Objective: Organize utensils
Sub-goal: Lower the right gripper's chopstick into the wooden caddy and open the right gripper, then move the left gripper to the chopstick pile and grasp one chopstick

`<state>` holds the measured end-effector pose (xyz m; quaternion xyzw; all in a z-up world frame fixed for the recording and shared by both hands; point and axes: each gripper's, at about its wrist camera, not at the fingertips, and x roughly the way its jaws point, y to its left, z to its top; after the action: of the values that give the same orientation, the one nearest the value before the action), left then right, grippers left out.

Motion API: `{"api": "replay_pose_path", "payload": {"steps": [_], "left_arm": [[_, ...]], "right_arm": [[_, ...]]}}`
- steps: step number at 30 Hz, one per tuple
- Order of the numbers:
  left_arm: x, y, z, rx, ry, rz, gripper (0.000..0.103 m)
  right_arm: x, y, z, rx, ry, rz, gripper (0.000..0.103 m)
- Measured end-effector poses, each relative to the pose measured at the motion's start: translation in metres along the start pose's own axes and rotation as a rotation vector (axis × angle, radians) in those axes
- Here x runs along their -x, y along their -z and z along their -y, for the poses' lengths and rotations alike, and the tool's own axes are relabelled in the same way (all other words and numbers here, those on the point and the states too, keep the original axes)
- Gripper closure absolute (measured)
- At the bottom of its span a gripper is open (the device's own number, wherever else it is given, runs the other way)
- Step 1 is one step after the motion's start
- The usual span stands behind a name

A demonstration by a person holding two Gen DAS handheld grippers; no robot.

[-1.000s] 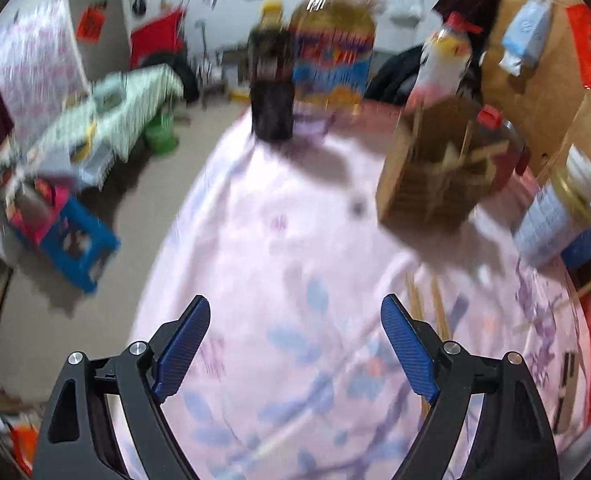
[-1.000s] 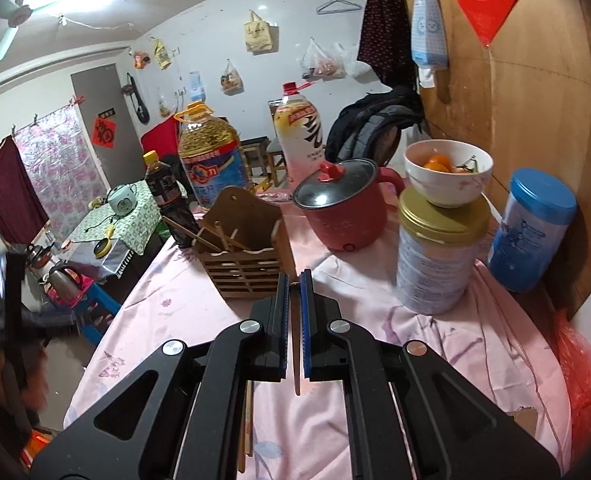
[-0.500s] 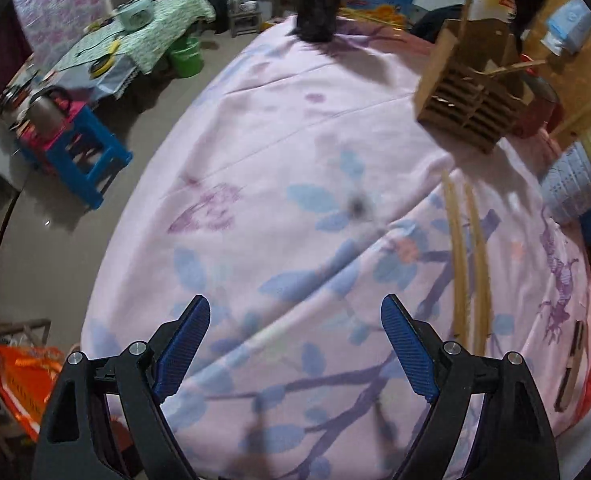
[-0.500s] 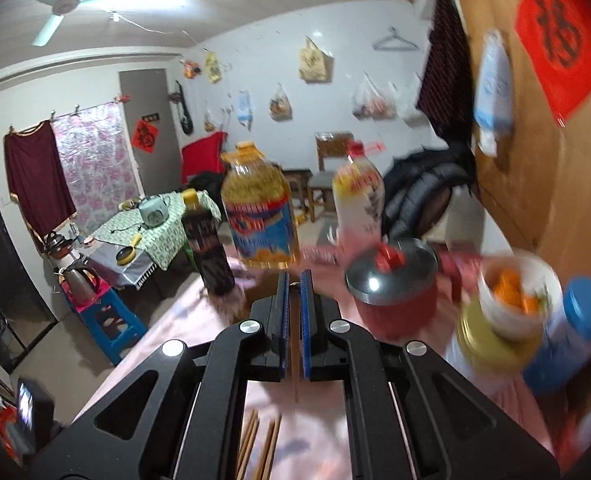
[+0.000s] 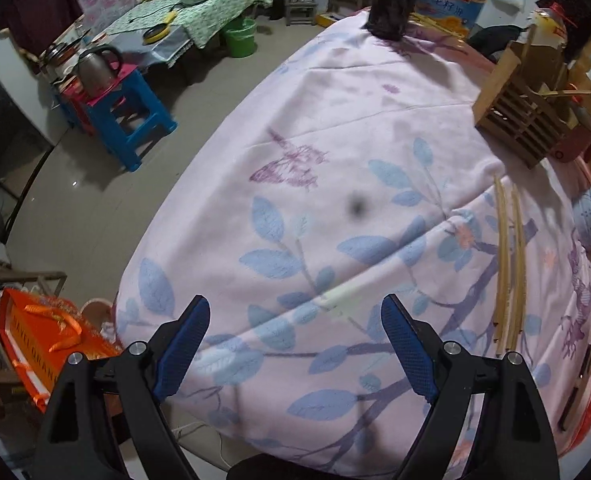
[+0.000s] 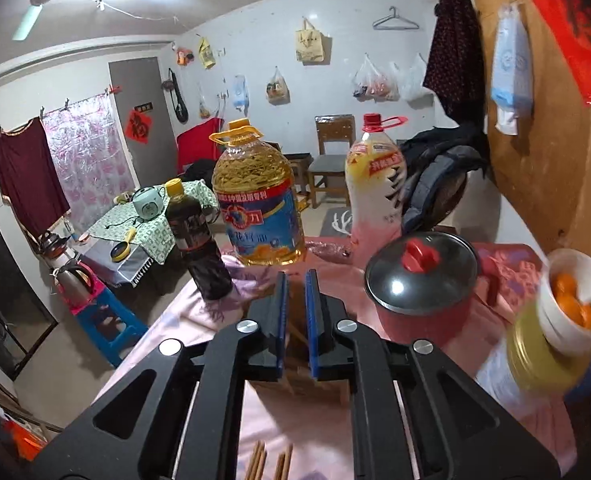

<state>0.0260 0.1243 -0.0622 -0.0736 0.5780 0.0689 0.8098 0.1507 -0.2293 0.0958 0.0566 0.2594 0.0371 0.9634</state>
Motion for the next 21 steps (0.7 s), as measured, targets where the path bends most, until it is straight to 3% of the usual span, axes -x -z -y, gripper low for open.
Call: {"api": "replay_pose_path", "payload": {"steps": [4, 11, 14, 17, 21], "left_arm": [[0.005, -0.015, 0.021, -0.085, 0.058, 0.036, 0.017], [0.018, -0.021, 0.075, -0.311, 0.168, 0.103, 0.014], [0.013, -0.015, 0.093, -0.388, 0.210, 0.095, 0.013], [0.005, -0.004, 0.109, -0.455, 0.238, 0.079, 0.013], [-0.003, 0.010, 0.116, -0.491, 0.235, 0.067, 0.013]], "right_arm": [[0.036, 0.032, 0.008, -0.010, 0.057, -0.038, 0.078], [0.105, 0.112, 0.030, -0.144, 0.184, -0.117, 0.069], [0.135, 0.151, 0.031, -0.227, 0.234, -0.160, 0.067], [0.156, 0.178, 0.024, -0.261, 0.268, -0.188, 0.058], [0.163, 0.199, 0.017, -0.275, 0.260, -0.219, 0.053]]}}
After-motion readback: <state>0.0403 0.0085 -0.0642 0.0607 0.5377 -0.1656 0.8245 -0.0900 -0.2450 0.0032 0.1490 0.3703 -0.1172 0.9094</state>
